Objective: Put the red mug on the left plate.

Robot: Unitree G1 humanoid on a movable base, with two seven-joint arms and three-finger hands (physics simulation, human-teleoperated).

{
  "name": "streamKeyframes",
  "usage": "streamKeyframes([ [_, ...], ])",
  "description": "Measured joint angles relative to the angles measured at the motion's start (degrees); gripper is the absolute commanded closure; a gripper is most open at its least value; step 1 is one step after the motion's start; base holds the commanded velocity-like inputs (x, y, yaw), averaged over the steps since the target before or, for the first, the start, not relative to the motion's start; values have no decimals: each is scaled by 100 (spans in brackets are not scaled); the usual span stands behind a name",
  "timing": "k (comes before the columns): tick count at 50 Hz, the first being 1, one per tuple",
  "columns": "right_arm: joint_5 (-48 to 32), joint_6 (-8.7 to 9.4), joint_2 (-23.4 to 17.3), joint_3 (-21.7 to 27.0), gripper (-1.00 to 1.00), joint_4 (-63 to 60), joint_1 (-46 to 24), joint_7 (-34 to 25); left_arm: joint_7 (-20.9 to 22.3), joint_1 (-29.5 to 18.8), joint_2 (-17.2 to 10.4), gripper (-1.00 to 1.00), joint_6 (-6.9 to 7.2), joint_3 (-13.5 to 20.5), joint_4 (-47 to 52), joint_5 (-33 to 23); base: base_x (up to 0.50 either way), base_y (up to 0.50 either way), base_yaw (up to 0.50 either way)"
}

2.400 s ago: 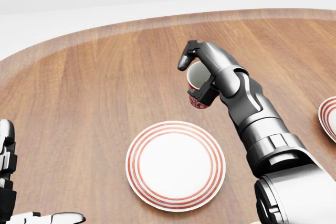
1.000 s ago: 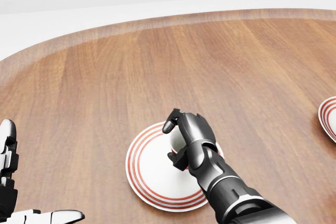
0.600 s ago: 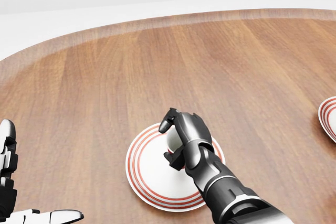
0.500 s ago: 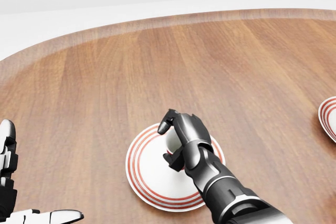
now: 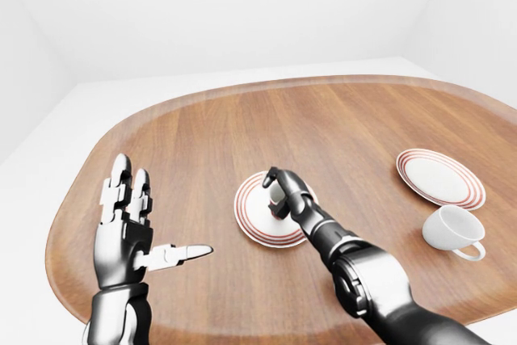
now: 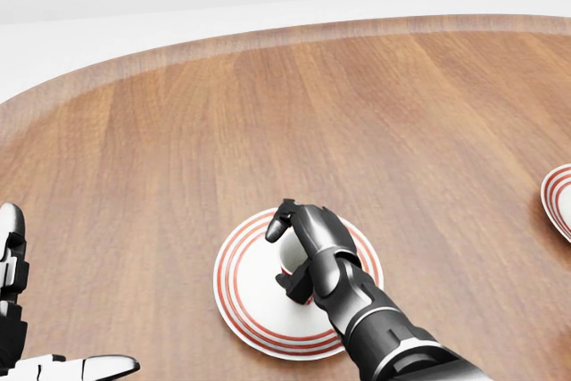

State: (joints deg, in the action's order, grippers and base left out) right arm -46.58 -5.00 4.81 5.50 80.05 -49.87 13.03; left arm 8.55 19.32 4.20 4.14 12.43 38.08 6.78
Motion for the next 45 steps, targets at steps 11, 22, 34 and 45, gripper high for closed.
streamKeyframes([
  [11,-71,0,13,4,100,3,25,87,8,-6,5,-100,2,21,-6,12,0,0,0],
  [22,-187,0,23,14,-100,9,38,141,11,-6,8,-100,1,21,-3,14,0,0,0],
  [34,-351,0,33,40,-100,0,47,103,18,3,9,-100,-13,12,-3,11,0,0,0],
  [45,-391,0,40,51,-100,-2,63,59,30,26,10,-100,-38,-22,-1,-2,0,0,0],
])
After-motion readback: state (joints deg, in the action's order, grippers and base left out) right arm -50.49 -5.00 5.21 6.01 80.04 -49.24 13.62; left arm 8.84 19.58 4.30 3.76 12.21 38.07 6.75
